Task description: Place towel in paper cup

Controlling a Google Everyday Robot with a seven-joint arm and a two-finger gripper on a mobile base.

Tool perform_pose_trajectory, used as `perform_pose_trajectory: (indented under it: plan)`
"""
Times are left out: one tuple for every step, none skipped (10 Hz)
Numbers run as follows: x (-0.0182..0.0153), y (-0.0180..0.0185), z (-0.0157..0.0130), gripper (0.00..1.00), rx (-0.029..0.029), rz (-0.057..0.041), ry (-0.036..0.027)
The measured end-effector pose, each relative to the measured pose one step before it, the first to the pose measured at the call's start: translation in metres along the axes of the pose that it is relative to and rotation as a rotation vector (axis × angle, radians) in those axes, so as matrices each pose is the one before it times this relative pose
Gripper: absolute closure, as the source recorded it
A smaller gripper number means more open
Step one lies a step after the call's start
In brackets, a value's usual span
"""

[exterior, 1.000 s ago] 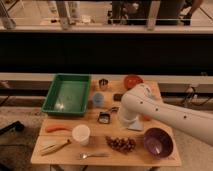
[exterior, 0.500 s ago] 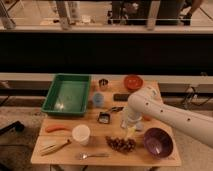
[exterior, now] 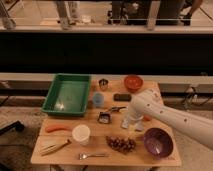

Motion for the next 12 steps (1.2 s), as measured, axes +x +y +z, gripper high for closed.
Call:
perform_pose_trajectory:
  plan:
    - [0.00491,-0.00454,0.0008,0.2,0.0055,0.01743,0.00436]
    - [0.01193,-0.00013,-0.00227,0.2,0.00649,0.02318,0.01385]
    - [0.00775,0.00044,-0.00217,0.2,0.00316,0.0138,0.00941]
    - [0.00677,-0.00061,-0.00297,0.2,0.00268,0.01531,0.00922]
    - [0.00749,0.00013,-0.00159,0.2,-0.00381,0.01612,0.01013]
    - [0.0065,0.00133,-0.00027,0.21,-0.00231,0.01547,0.0033]
    - [0.00629,0.00415,0.00223,0.25,-0.00836,0.0138,0.00291]
    - [0.00347,0.00287,0.00368,0.31,-0.00943,0.00748,0.00204]
    - [0.00027,0.00099,0.00485,0.31,-0.00745,0.00332,-0.00242]
    - [0.00149,0.00232,0.00576,0.34,-0.0093,0.00534,-0.00227]
    - [0.00409,0.00393,0.00603,0.4,-0.01137,0.01104,-0.00238]
    - [0.00277,0.00269,0.00184,0.51,-0.00819,0.00513,-0.00154]
